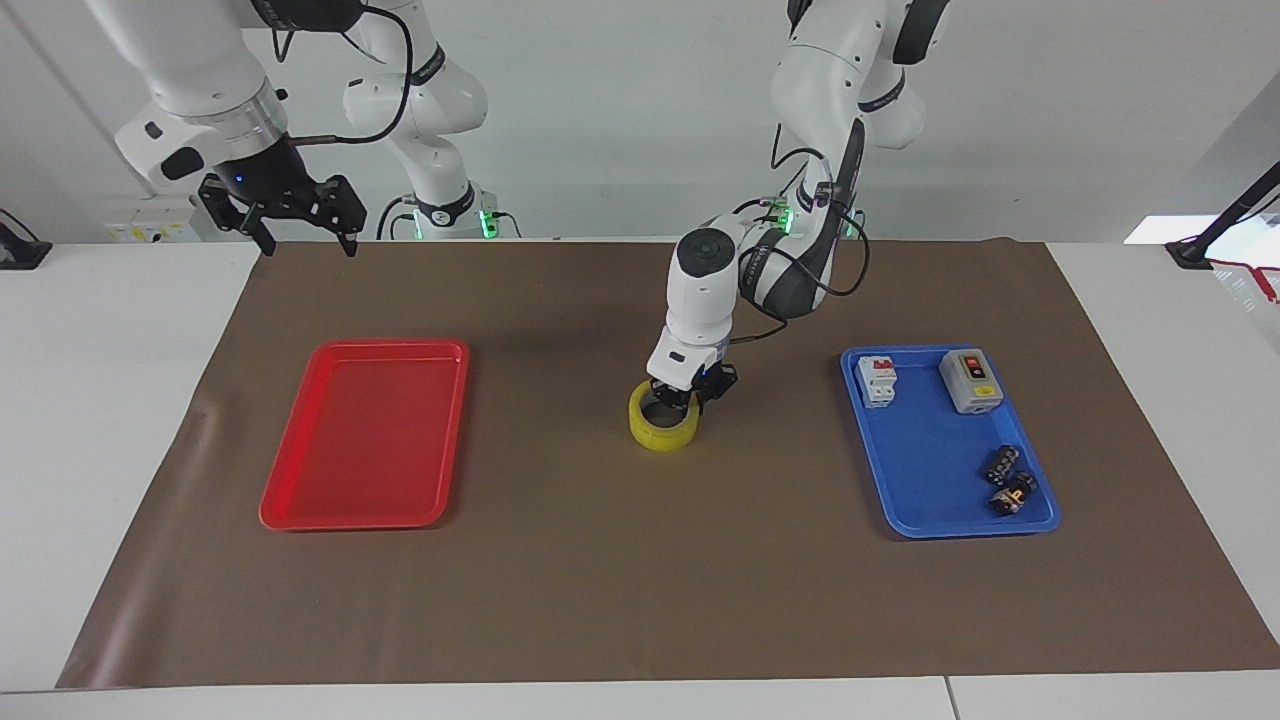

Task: Place and move tape with both arms
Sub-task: 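Lift the tape roll and carry it toward the table center, then lower the tape onto the table and open the left gripper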

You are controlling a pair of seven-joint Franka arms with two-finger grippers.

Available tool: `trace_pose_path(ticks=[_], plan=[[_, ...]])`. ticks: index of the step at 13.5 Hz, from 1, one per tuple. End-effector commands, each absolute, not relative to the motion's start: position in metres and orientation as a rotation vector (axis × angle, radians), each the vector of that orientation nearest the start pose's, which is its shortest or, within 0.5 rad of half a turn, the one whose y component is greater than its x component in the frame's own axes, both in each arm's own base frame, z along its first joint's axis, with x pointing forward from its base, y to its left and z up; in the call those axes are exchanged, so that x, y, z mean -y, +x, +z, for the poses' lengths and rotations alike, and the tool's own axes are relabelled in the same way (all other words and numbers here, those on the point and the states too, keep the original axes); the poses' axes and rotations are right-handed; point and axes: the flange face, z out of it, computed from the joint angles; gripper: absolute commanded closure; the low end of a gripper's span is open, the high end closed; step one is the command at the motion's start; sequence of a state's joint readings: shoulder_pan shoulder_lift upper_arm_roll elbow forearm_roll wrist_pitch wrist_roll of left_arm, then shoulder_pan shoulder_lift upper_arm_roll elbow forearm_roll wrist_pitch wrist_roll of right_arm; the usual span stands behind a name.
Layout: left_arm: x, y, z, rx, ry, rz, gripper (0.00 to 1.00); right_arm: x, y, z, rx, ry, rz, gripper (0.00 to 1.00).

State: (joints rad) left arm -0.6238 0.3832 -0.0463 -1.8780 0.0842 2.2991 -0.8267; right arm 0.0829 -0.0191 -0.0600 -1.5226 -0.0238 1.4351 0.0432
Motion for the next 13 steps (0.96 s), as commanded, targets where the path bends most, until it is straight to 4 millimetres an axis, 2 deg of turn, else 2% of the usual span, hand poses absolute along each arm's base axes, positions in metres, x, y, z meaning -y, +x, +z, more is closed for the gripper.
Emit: trace_pose_path(ticks=[1, 2, 3, 7, 9, 13], plan=[[0.388, 0.502, 0.317, 0.187, -3.125, -0.151, 0.42, -0.005, 0.530, 0.645, -0.011, -3.149, 0.121, 0.00], [0.387, 0.502, 0.321, 0.191, -3.124, -0.152, 0.06, -0.005, 0.530, 0.645, -0.011, -3.149, 0.121, 0.00], [0.384, 0.503, 0.331, 0.195, -3.127, -0.162, 0.00, -0.005, 0.530, 0.645, -0.011, -3.149, 0.121, 0.00], [0.342, 0.514, 0.389, 0.262, -3.105, -0.165, 0.00, -0.005, 0.530, 0.645, -0.011, -3.149, 0.121, 0.00], [0.299, 0.529, 0.418, 0.196, -3.098, -0.165, 0.00, -0.005, 0.530, 0.645, -0.011, -3.149, 0.121, 0.00], [0.213, 0.541, 0.470, 0.054, -3.080, -0.113, 0.00, -0.005, 0.530, 0.645, -0.011, -3.149, 0.121, 0.00]])
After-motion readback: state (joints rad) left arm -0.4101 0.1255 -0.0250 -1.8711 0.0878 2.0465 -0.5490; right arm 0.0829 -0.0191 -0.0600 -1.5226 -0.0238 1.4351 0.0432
